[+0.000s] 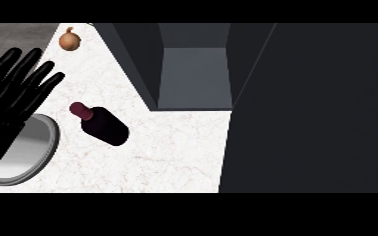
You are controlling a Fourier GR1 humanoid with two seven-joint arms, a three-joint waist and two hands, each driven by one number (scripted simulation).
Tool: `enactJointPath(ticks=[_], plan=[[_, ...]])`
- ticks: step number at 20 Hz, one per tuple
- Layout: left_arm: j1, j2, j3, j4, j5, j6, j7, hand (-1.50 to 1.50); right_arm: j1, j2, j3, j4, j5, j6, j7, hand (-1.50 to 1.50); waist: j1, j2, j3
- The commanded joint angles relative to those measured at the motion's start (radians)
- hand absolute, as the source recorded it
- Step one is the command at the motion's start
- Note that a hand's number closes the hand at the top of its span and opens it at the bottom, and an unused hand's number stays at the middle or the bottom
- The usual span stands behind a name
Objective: Pick up the wine, place it into the cabinet and close the cabinet
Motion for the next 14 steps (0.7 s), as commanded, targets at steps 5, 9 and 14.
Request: enactJointPath(ticks=[5,9,14], plan=[[-0.031,-0.013,0.013,0.081,-0.078,-0.013,-0.037,-1.50,-0.066,-0.010,-0.024,-0.097,-0.063,-0.026,0.118,-1.50,0.005,0.000,0.000],[-0.001,-0.024,0.029,0.239,-0.135,-0.143,-0.200,-1.50,-0.154,0.004,0.018,-0.077,-0.013,-0.063,0.152,-1.50,0.003,0.000,-0.002],[0.026,-0.041,0.003,0.251,-0.174,-0.130,-0.179,-1.50,-0.134,-0.020,-0.022,-0.141,-0.046,-0.057,0.213,-1.50,0.003,-0.001,-0.001]])
